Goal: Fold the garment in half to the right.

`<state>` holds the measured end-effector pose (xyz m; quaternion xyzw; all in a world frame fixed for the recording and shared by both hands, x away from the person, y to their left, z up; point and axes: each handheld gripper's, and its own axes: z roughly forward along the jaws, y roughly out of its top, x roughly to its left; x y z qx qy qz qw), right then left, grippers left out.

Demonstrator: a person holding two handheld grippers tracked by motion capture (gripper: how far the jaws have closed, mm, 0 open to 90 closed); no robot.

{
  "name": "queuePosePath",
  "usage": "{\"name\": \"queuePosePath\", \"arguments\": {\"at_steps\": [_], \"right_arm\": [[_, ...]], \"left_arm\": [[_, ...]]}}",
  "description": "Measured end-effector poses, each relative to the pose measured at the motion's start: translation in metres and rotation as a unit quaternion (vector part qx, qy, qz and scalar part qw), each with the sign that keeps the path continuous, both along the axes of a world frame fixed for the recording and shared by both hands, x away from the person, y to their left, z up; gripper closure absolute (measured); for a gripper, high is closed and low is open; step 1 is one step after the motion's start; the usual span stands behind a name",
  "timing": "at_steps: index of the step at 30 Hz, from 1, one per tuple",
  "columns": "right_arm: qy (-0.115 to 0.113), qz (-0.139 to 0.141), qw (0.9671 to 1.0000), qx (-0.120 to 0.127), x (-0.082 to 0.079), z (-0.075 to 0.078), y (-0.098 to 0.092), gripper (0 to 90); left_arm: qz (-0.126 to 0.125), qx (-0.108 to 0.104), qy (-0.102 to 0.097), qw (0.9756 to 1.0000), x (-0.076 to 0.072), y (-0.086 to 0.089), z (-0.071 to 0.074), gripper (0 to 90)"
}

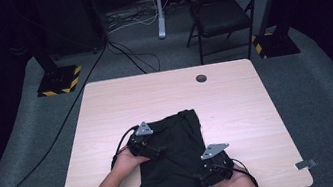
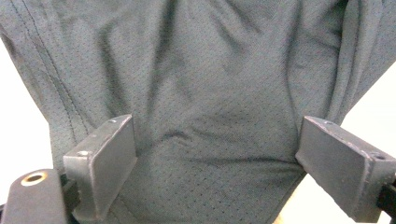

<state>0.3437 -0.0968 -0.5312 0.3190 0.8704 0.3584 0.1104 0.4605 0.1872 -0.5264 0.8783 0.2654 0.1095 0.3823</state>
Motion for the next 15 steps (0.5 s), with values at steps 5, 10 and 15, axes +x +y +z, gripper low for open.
{"name": "queuePosePath", "arguments": {"at_steps": [5,10,15], "right_arm": [[-0.001,0.000,1.0000,0.000,-0.0005,-0.0003,0.0000,11.0],[-0.004,0.005,1.0000,-0.004,-0.0010,-0.0004,-0.0004,11.0],[0.000,0.012,0.9999,-0.008,-0.0012,0.0006,-0.0018,10.9]], "left_arm": [[-0.001,0.001,0.006,1.0000,0.0035,-0.0002,-0.0045,9.2],[-0.006,-0.002,0.005,1.0000,0.0046,0.0016,-0.0051,8.9],[0.010,0.006,-0.001,0.9999,0.0050,0.0079,-0.0025,10.4]]}}
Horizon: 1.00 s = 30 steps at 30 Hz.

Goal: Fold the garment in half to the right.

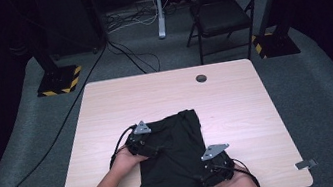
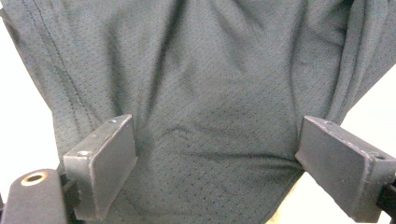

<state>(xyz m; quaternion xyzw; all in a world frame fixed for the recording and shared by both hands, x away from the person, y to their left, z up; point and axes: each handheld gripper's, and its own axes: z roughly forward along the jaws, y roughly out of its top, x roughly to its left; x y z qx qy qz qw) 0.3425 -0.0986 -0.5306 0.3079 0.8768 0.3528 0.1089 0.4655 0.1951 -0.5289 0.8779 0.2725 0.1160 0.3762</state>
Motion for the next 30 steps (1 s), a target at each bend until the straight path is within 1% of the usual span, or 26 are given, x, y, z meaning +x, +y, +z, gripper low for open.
{"name": "queuePosePath", "arguments": {"at_steps": [3,5,8,10,11,15,20,22,25,26,28,30], "right_arm": [[0.005,0.003,1.0000,0.002,0.000,0.002,-0.001,11.8],[-0.001,0.006,1.0000,0.000,-0.001,0.004,-0.004,12.3],[-0.007,-0.003,1.0000,0.006,0.000,0.008,-0.010,12.3],[-0.008,-0.012,0.9998,0.014,0.001,0.010,-0.014,12.2],[-0.009,-0.016,0.9997,0.018,0.002,0.010,-0.015,12.1],[-0.016,-0.020,0.9995,0.017,0.006,0.009,-0.011,12.0],[-0.022,-0.015,0.9995,0.017,0.012,0.008,-0.002,11.9],[-0.024,-0.014,0.9994,0.018,0.016,0.007,0.001,11.9],[-0.021,-0.015,0.9994,0.022,0.022,0.006,0.005,11.9],[-0.021,-0.014,0.9994,0.023,0.023,0.006,0.006,12.1],[-0.017,-0.012,0.9996,0.018,0.026,0.004,0.008,12.2],[-0.012,-0.010,0.9998,0.013,0.028,0.002,0.010,11.5]], "left_arm": [[0.009,-0.003,-0.001,1.0000,0.001,0.005,0.002,10.8],[0.017,-0.008,-0.003,0.9998,0.001,0.008,0.004,10.8],[0.026,-0.011,-0.003,0.9996,0.000,0.011,0.006,10.7],[0.030,-0.011,-0.002,0.9995,-0.001,0.014,0.006,10.7],[0.030,-0.007,-0.002,0.9995,-0.002,0.015,0.006,10.6],[0.035,-0.001,0.000,0.9994,-0.005,0.020,0.005,10.5],[0.035,0.007,0.001,0.9994,-0.015,0.025,0.004,10.4],[0.030,0.013,0.001,0.9995,-0.019,0.026,0.003,10.4],[0.025,0.015,0.001,0.9996,-0.026,0.025,0.003,10.4],[0.023,0.015,0.001,0.9996,-0.029,0.024,0.003,10.4],[0.012,0.021,-0.005,0.9997,-0.034,0.022,0.003,10.5],[0.001,0.021,-0.009,0.9997,-0.040,0.019,0.005,10.6]]}}
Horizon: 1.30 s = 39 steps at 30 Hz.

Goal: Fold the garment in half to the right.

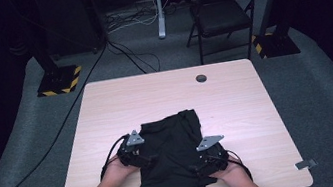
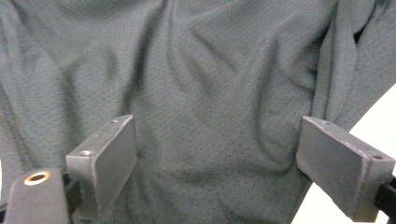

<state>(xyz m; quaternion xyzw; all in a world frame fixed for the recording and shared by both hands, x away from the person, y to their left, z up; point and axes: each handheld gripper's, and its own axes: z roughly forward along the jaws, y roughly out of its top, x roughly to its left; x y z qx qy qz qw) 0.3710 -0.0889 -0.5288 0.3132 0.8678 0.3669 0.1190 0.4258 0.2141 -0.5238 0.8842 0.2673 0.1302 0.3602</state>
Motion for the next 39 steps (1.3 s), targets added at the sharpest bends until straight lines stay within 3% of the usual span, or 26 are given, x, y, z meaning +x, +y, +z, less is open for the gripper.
{"name": "queuePosePath", "arguments": {"at_steps": [7,11,22,30,39], "right_arm": [[0.008,0.008,0.9999,-0.009,0.003,0.000,-0.002,10.8],[0.015,0.005,0.9998,-0.007,0.003,0.000,-0.005,11.1],[0.006,0.006,0.9998,-0.018,0.001,0.005,-0.007,11.9],[-0.016,-0.018,0.9996,0.012,0.002,0.014,-0.011,11.9],[-0.015,-0.022,0.9996,0.013,0.008,0.011,-0.010,12.0]], "left_arm": [[-0.024,-0.003,0.012,0.9996,-0.008,-0.009,-0.002,10.4],[-0.042,0.008,0.016,0.9990,-0.009,-0.016,-0.005,10.2],[-0.041,0.004,0.018,0.9990,-0.008,-0.014,-0.006,9.4],[-0.043,0.006,0.007,0.9990,-0.013,-0.014,-0.001,10.0],[-0.042,0.007,-0.001,0.9991,-0.019,-0.012,0.002,10.1]]}}
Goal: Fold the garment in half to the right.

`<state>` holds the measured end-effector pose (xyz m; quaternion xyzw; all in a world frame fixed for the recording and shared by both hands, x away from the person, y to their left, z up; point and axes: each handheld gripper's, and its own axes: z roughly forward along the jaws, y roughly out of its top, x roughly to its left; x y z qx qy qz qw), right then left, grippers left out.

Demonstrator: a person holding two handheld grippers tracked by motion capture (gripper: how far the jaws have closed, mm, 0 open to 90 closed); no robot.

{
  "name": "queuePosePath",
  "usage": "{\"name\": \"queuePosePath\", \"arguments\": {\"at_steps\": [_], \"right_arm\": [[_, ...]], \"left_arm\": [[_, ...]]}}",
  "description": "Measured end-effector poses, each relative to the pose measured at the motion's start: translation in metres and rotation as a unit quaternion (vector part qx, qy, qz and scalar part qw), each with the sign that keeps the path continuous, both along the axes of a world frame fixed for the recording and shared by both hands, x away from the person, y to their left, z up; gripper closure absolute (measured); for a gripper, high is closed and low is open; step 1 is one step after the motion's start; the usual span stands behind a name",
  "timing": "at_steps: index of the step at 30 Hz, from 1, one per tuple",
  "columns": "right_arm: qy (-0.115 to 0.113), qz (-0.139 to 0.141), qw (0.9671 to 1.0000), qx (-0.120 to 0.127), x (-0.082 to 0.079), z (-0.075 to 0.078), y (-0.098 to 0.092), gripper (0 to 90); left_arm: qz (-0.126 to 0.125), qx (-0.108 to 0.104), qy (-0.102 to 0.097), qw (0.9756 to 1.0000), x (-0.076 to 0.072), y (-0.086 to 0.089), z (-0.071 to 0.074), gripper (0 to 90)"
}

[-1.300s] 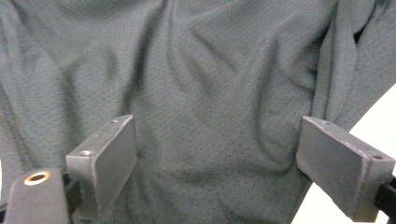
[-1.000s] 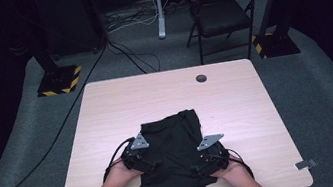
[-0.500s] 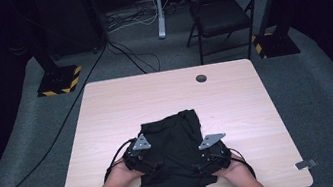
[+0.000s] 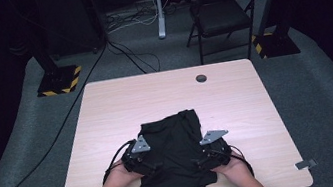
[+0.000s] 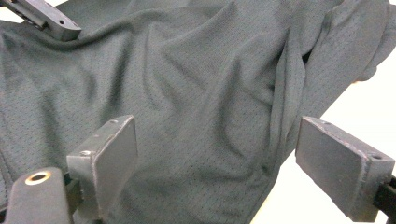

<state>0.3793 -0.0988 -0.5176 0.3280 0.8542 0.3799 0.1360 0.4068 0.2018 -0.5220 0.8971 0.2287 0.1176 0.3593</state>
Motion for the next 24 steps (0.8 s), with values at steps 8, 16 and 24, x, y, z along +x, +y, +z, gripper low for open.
{"name": "queuePosePath", "arguments": {"at_steps": [8,16,24], "right_arm": [[0.000,-0.006,1.0000,0.001,0.006,0.000,-0.002,11.9],[0.001,-0.028,0.9995,0.015,0.010,0.003,-0.011,11.0],[0.002,-0.041,0.9987,0.029,0.012,0.004,-0.018,10.8]], "left_arm": [[0.017,-0.007,-0.002,0.9998,0.000,0.010,0.002,10.1],[0.056,-0.027,0.002,0.9981,0.008,0.028,0.004,9.8],[0.083,-0.043,0.013,0.9955,0.014,0.037,0.003,9.6]]}}
